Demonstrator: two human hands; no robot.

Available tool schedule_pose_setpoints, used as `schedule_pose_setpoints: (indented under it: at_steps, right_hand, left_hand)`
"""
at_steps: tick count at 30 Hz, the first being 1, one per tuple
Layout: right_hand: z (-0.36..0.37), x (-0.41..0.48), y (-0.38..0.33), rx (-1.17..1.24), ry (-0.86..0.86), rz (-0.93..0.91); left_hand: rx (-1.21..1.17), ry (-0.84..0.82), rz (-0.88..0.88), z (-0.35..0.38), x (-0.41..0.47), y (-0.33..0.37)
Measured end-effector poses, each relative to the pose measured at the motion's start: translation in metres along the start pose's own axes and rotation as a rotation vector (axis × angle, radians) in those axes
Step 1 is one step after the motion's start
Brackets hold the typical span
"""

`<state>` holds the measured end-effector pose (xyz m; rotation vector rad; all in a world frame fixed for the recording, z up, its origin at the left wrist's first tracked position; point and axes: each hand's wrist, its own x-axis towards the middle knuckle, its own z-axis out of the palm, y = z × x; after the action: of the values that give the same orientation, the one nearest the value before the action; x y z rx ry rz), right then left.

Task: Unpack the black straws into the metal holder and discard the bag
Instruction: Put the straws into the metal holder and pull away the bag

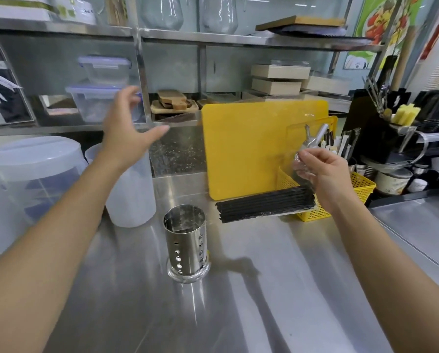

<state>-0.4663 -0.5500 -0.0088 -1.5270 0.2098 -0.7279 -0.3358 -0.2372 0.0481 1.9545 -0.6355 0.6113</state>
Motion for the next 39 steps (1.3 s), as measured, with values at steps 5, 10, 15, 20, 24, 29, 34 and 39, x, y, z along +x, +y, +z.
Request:
schedule_pose_setpoints:
  at_steps: [5,10,15,20,24,29,34,39]
  right_hand:
    - [0.001,0.003,0.001,-0.002,-0.007,-0.002]
    - [-0.001,0.004,0.0,-0.004,-0.026,-0.009]
    - [0.001,0.004,0.002,-0.017,-0.046,-0.023]
    - [-0.002,0.0,0.007,-0.032,-0.054,-0.031]
    - [-0.008,-0.007,0.013,-0.022,-0.106,-0.008]
    - [-0.018,-0.017,0.024,-0.018,-0.153,0.07]
    - [-0.03,-0.031,0.04,-0.002,-0.184,0.122]
    - [-0.039,-0.039,0.053,0.016,-0.141,0.129]
  left_hand:
    - [0.287,-0.22,0.155,0.028,0.015,0.045]
    - [0.345,-0.459,0.216,0.06,0.029,0.067]
    - [0.295,-0.536,0.272,0.082,0.031,0.084]
    - [0.139,-0.538,0.247,0.089,0.027,0.086]
    - [0.098,-0.534,0.246,0.093,0.024,0.082]
    - [0.082,-0.531,0.233,0.096,0.022,0.079]
    - [0.065,-0.487,0.207,0.093,0.023,0.078]
    - [0.054,-0.482,0.165,0.091,0.023,0.077]
